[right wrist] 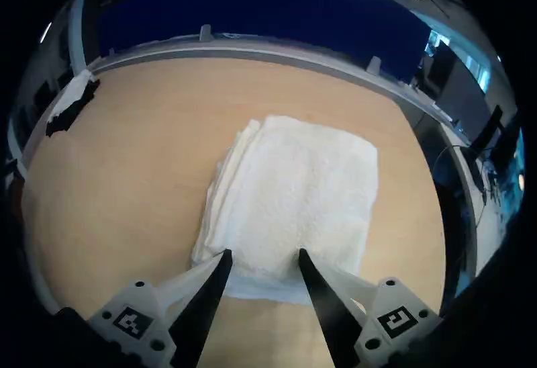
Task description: Fold towel
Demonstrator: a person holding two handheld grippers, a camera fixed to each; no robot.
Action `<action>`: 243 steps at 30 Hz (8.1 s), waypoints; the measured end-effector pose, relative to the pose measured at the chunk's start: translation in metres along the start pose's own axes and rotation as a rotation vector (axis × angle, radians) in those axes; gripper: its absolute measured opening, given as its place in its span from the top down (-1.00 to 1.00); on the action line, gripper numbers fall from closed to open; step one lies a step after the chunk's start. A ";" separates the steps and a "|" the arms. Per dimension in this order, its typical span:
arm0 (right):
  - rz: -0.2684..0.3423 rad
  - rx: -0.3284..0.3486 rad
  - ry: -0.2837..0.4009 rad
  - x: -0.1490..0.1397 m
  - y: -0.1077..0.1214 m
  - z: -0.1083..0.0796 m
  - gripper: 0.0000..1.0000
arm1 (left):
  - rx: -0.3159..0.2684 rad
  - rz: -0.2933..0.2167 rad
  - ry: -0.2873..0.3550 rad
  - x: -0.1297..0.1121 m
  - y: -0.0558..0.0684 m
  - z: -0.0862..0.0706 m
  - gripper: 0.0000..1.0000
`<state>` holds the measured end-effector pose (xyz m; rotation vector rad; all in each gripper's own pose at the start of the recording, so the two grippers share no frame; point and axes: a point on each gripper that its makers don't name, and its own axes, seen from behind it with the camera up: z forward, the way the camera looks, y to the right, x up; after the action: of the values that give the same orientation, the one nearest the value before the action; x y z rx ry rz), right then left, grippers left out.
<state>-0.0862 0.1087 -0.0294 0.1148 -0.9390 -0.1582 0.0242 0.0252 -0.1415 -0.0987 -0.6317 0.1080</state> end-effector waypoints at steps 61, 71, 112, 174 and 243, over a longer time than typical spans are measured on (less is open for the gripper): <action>0.020 0.028 0.073 0.090 0.016 0.047 -0.62 | 0.060 -0.022 -0.018 -0.007 -0.013 -0.002 -0.97; 0.024 0.025 0.137 0.105 0.013 0.017 -0.62 | 0.055 -0.038 -0.002 -0.003 -0.016 -0.002 -0.96; 0.158 -0.065 0.699 0.166 -0.066 -0.182 -1.00 | 0.007 -0.043 0.207 0.081 -0.018 0.005 -0.97; 0.169 -0.155 0.730 0.166 -0.128 -0.147 -1.00 | 0.130 -0.100 0.725 0.104 -0.069 0.085 -0.96; 0.222 -0.132 0.945 0.136 -0.068 -0.101 -1.00 | 0.167 -0.081 0.678 0.067 -0.068 0.122 -0.98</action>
<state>0.0689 0.0200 0.0077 -0.0425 0.0057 0.0477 0.0102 -0.0265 0.0035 0.0531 0.0513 0.0424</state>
